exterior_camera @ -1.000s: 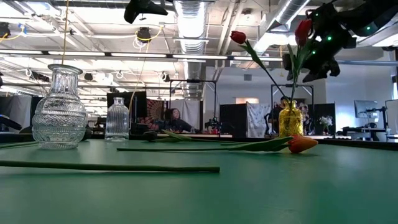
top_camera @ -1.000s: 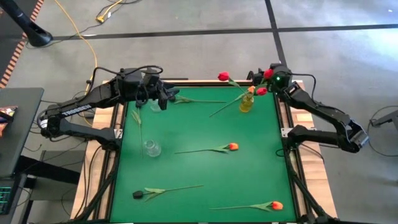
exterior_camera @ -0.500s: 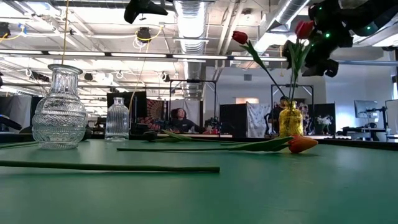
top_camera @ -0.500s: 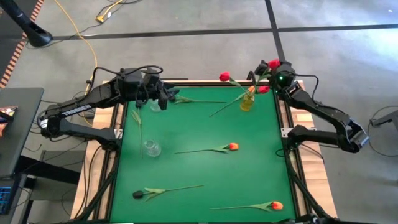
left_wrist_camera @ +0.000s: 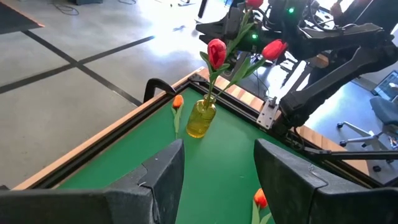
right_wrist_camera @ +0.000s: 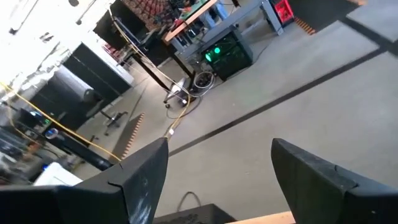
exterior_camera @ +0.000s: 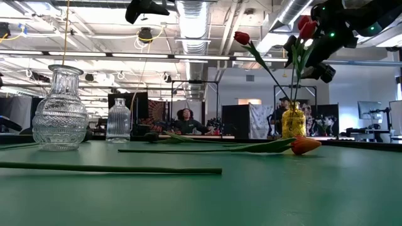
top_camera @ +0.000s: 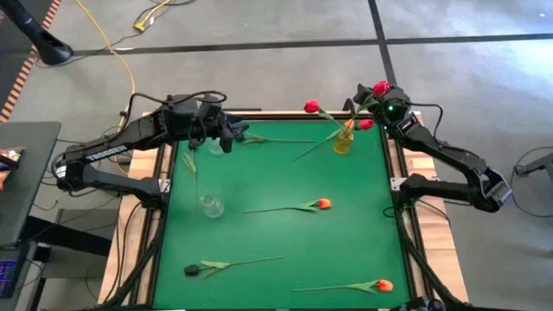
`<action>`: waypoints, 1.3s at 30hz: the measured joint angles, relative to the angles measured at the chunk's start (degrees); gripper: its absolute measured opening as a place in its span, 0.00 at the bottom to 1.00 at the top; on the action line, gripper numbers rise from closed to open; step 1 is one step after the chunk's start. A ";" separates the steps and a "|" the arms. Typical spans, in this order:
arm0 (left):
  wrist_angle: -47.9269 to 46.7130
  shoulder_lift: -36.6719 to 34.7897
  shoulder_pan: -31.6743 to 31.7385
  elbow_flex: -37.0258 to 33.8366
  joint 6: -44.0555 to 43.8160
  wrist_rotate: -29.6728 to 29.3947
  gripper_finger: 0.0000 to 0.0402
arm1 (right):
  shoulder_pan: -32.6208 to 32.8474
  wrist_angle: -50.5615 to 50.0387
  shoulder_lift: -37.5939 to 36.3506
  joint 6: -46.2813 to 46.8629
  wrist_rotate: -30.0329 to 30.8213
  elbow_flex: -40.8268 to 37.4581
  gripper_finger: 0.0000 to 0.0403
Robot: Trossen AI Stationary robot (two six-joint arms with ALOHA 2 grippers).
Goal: Sort flowers into vase by color
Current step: Put the red flower into the yellow vase
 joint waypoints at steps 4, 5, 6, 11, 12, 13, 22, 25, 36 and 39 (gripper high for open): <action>-0.02 0.00 0.02 0.00 0.06 0.02 0.45 | -0.04 -0.02 0.00 -8.33 0.18 0.00 0.77; -0.02 0.00 0.01 0.00 0.06 0.01 0.45 | -0.09 -0.02 0.00 -11.24 0.20 0.00 0.77; -0.02 0.00 0.01 0.00 0.06 0.00 0.45 | -0.07 -0.07 0.00 -14.16 0.22 0.00 0.77; -0.02 0.00 0.01 0.00 0.50 0.00 0.45 | -0.07 -0.09 0.00 -27.60 0.33 0.00 0.77; -0.02 0.00 0.00 0.00 0.52 0.00 0.45 | -0.07 -0.08 0.00 -30.10 0.33 0.00 0.77; -0.02 0.00 0.02 0.00 0.56 0.01 0.45 | -0.07 -0.09 0.00 -32.52 0.33 0.00 0.77; -0.02 0.00 0.01 0.00 0.74 0.00 0.45 | -0.07 0.00 0.00 -50.51 0.35 0.00 0.77; -0.02 0.00 0.00 0.00 0.74 0.00 0.45 | -0.07 0.02 0.00 -52.20 0.41 0.00 0.77; 0.00 0.00 0.01 0.00 0.69 0.00 0.45 | -0.11 5.07 -0.04 -33.52 0.49 0.00 0.77; 0.00 0.00 0.02 0.00 0.52 0.00 0.45 | -0.11 5.02 -0.04 -27.83 0.48 0.00 0.77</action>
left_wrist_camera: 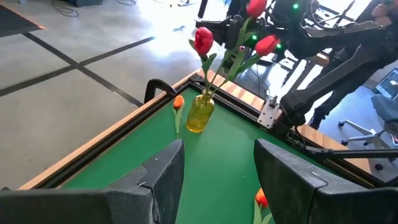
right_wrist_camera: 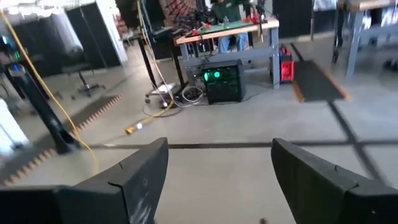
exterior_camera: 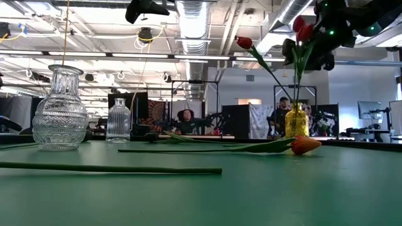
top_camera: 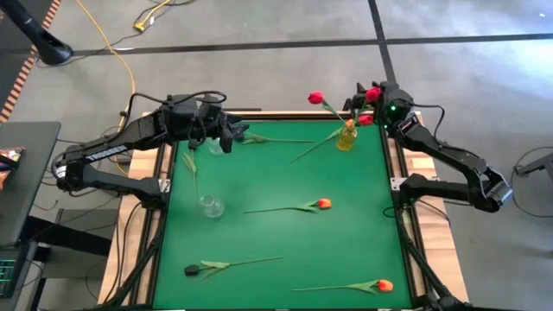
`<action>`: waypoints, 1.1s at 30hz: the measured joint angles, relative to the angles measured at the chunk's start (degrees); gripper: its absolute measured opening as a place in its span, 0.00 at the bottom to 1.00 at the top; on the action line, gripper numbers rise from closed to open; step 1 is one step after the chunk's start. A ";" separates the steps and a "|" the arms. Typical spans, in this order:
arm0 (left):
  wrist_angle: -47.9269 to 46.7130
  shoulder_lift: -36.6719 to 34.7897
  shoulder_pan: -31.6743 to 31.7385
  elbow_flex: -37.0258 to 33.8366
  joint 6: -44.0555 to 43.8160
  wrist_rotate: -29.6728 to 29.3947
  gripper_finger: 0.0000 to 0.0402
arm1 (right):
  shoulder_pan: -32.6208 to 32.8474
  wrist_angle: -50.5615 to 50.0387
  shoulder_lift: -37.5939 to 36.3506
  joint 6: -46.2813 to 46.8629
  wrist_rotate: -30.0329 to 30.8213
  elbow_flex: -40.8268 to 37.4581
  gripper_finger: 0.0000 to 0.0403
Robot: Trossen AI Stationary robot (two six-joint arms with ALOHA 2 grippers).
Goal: Sort flowers into vase by color
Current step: Put the red flower into the yellow vase
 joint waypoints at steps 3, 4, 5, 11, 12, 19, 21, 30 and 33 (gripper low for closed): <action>0.00 0.00 -0.01 0.00 -0.28 0.00 0.45 | 0.00 -1.17 0.00 6.71 -0.02 0.00 0.77; 0.00 0.00 0.00 0.00 -0.29 0.00 0.45 | 0.00 -1.70 0.00 8.87 -0.04 0.00 0.77; 0.00 0.00 -0.02 0.00 -0.31 0.00 0.45 | 0.00 -2.22 0.00 10.89 -0.11 0.00 0.77; 0.00 0.00 -0.02 0.00 -0.38 0.00 0.45 | 0.00 -5.94 0.02 19.57 -0.39 0.00 0.77; 0.00 0.00 -0.02 0.00 -0.38 0.00 0.45 | 0.00 -6.37 0.02 20.85 -0.39 0.00 0.77; 0.00 0.00 -0.02 0.00 -0.38 0.00 0.45 | 0.00 -7.15 0.02 27.99 -0.42 0.00 0.77; -0.01 0.00 -0.02 0.00 -0.31 0.00 0.45 | -0.01 -7.15 0.02 25.61 -0.31 0.00 0.77; 0.00 0.00 -0.02 0.00 -0.27 0.00 0.45 | -0.38 -6.76 0.02 6.55 -0.15 0.00 0.77; -0.02 0.00 -0.02 0.00 -0.24 0.00 0.45 | -0.37 -6.70 0.02 1.32 -0.15 0.00 0.77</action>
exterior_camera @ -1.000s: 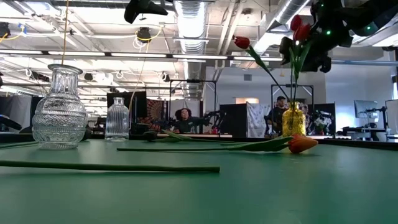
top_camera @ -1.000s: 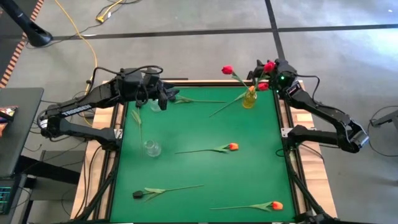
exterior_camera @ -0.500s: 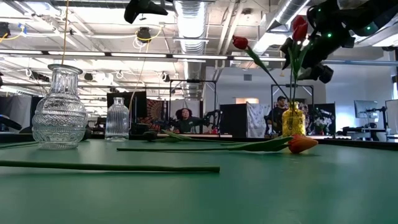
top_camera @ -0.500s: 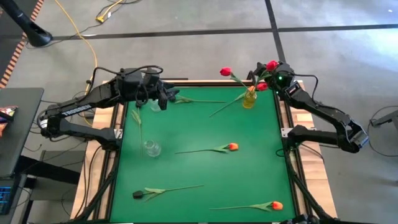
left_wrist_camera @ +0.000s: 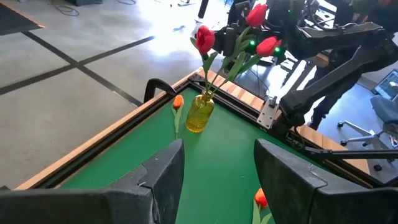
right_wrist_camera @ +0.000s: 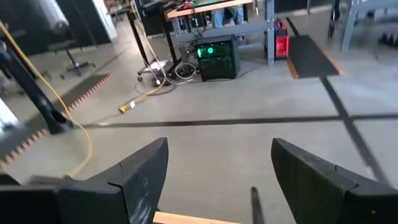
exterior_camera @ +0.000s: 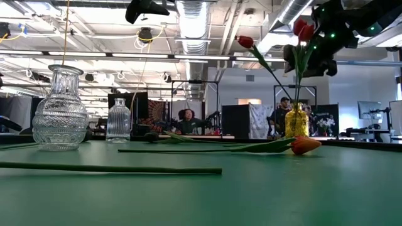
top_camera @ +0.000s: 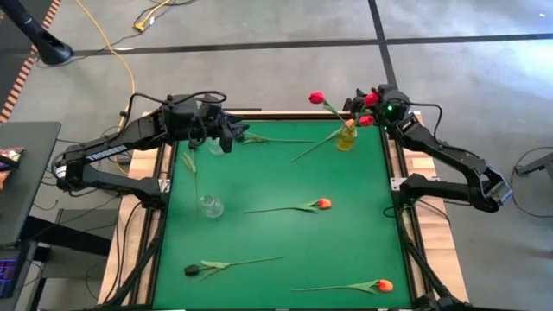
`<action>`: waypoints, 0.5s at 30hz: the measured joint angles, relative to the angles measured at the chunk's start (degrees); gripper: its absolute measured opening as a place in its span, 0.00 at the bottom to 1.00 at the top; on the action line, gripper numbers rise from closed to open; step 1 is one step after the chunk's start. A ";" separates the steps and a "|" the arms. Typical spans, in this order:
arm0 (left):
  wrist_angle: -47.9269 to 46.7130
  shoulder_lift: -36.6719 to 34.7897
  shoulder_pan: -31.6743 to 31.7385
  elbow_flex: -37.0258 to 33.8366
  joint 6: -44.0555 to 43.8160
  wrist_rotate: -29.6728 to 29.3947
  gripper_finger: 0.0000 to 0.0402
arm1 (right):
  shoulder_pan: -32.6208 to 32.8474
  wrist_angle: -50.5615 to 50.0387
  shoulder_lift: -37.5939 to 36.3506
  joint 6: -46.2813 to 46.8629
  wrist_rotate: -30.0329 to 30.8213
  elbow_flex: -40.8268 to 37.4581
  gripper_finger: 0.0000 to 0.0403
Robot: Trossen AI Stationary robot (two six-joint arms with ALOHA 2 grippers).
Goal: Sort flowers into vase by color
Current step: Put the red flower into the yellow vase
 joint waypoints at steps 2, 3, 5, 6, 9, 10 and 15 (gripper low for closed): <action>0.00 0.00 0.00 0.00 0.00 0.00 0.45 | 0.00 0.00 0.00 -2.69 0.00 0.00 0.77; 0.02 0.00 0.00 0.00 0.00 0.00 0.45 | 0.00 0.00 0.00 -3.79 0.04 0.00 0.77; 0.01 0.00 0.00 0.00 0.00 0.00 0.45 | 0.00 -0.02 0.00 -5.56 0.07 0.00 0.77; 0.02 0.00 0.00 0.00 0.00 0.00 0.45 | 0.00 -0.01 0.00 -6.16 0.08 0.00 0.77; 0.00 0.00 0.00 0.00 0.01 0.00 0.45 | 0.00 0.00 0.00 -6.57 0.04 0.00 0.77; 0.01 0.00 0.00 0.00 0.02 0.00 0.45 | 0.00 -0.01 0.00 -6.40 0.04 0.00 0.77; 0.02 0.00 0.00 0.00 0.01 0.00 0.45 | 0.00 0.00 0.00 -6.15 0.03 0.00 0.77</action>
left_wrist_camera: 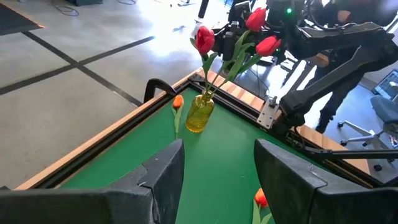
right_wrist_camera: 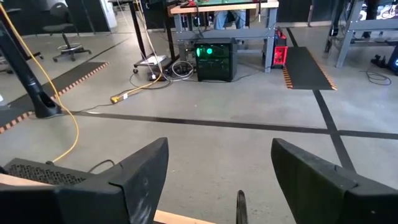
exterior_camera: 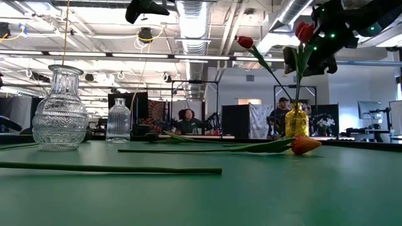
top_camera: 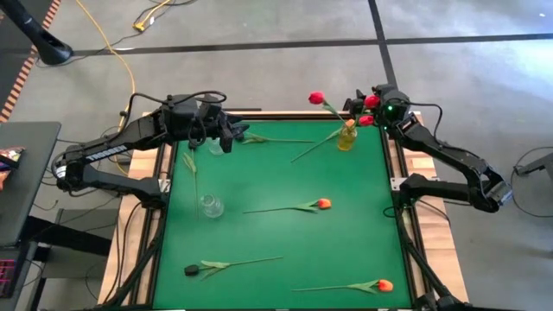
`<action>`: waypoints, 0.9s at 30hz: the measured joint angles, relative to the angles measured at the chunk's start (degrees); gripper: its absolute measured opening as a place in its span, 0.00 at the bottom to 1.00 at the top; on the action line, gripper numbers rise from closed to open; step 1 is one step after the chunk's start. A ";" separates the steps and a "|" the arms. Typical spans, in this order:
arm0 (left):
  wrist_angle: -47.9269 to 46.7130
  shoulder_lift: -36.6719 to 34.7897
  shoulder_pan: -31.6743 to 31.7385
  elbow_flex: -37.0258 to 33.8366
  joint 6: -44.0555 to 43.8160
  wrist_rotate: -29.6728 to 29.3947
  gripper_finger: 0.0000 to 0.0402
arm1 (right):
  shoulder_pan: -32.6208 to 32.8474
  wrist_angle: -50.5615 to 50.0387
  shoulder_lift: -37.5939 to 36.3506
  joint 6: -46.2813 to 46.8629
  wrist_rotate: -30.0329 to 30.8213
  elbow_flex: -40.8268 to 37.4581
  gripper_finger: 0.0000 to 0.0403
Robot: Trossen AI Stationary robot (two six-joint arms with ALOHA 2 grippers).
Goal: Sort flowers into vase by color
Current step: Put the red flower into the yellow vase
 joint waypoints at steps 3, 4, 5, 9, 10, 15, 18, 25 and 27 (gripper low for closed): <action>0.00 0.00 0.00 0.00 -0.04 0.00 0.45 | 0.00 0.00 0.00 0.00 -0.01 0.00 0.75; 0.00 0.00 0.00 0.00 -0.04 0.00 0.45 | 0.00 0.00 0.00 -0.02 -0.01 0.00 0.73; 0.00 0.00 0.00 0.00 -0.01 0.00 0.45 | 0.00 0.00 0.00 -0.01 -0.01 0.00 0.72; -0.01 0.00 0.00 0.00 -0.01 0.01 0.45 | 0.00 -0.02 0.00 -0.49 -0.01 0.00 0.66; -0.02 0.00 0.00 0.00 -0.01 0.00 0.45 | 0.05 -0.02 0.00 -1.42 -0.01 0.00 0.65; -0.02 0.00 0.00 0.00 -0.06 0.00 0.45 | 1.18 -0.02 0.00 -8.64 0.04 0.00 0.58; -0.02 0.00 0.00 0.00 -0.06 0.00 0.45 | 1.82 0.26 0.02 -9.77 0.01 -0.02 0.55; -0.02 0.00 0.00 0.00 -0.10 0.00 0.45 | 2.68 2.98 0.02 -2.57 -0.10 -0.02 0.56; -0.02 0.00 0.00 0.00 -0.10 0.00 0.45 | 2.65 3.44 0.02 -2.49 -0.10 -0.02 0.59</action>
